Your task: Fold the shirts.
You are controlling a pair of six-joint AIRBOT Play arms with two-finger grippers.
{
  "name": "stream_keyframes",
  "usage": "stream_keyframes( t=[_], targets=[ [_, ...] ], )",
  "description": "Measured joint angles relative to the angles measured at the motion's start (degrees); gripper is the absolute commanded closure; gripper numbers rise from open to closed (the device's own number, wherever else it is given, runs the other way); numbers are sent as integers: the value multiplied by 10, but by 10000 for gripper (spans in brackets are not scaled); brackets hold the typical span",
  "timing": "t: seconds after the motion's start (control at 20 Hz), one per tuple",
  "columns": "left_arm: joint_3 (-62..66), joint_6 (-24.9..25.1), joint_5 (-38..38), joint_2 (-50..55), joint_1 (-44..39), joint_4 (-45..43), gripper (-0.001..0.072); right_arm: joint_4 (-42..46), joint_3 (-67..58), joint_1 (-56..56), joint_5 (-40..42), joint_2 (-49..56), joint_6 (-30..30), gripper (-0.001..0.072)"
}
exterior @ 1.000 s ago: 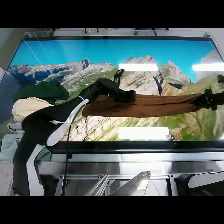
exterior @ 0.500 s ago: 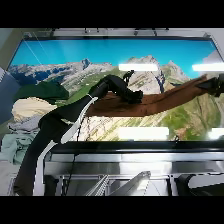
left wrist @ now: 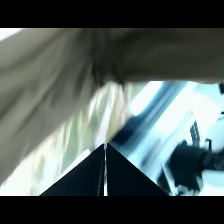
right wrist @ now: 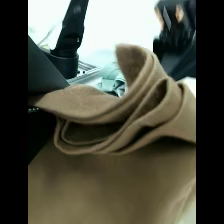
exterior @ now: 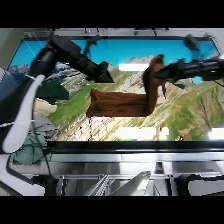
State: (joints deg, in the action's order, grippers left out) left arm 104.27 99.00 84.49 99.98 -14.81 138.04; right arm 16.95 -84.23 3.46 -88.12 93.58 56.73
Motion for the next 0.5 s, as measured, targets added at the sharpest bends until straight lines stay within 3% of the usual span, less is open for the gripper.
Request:
stream_keyframes(
  t=[0.15,0.2,0.25,0.3,0.35,0.4,0.5],
  targets=[
    [-77,3,35,-82,49,-12,687,-3,0,-142,115,25,2,689],
    [-103,6,41,-106,60,-13,688,-4,0,-185,160,40,2,478],
    [-132,8,46,-129,70,-16,687,-5,0,-220,202,57,-2,203],
    [-160,11,47,-149,78,-18,688,-5,0,-251,241,75,-3,176],
    [-189,16,47,-171,85,-20,687,-5,0,-272,269,92,-2,279],
    [-214,18,52,-189,91,-20,687,-6,0,-283,290,103,0,318],
    [-265,25,53,-225,104,-20,687,-6,0,-281,296,112,5,318]
  ],
)
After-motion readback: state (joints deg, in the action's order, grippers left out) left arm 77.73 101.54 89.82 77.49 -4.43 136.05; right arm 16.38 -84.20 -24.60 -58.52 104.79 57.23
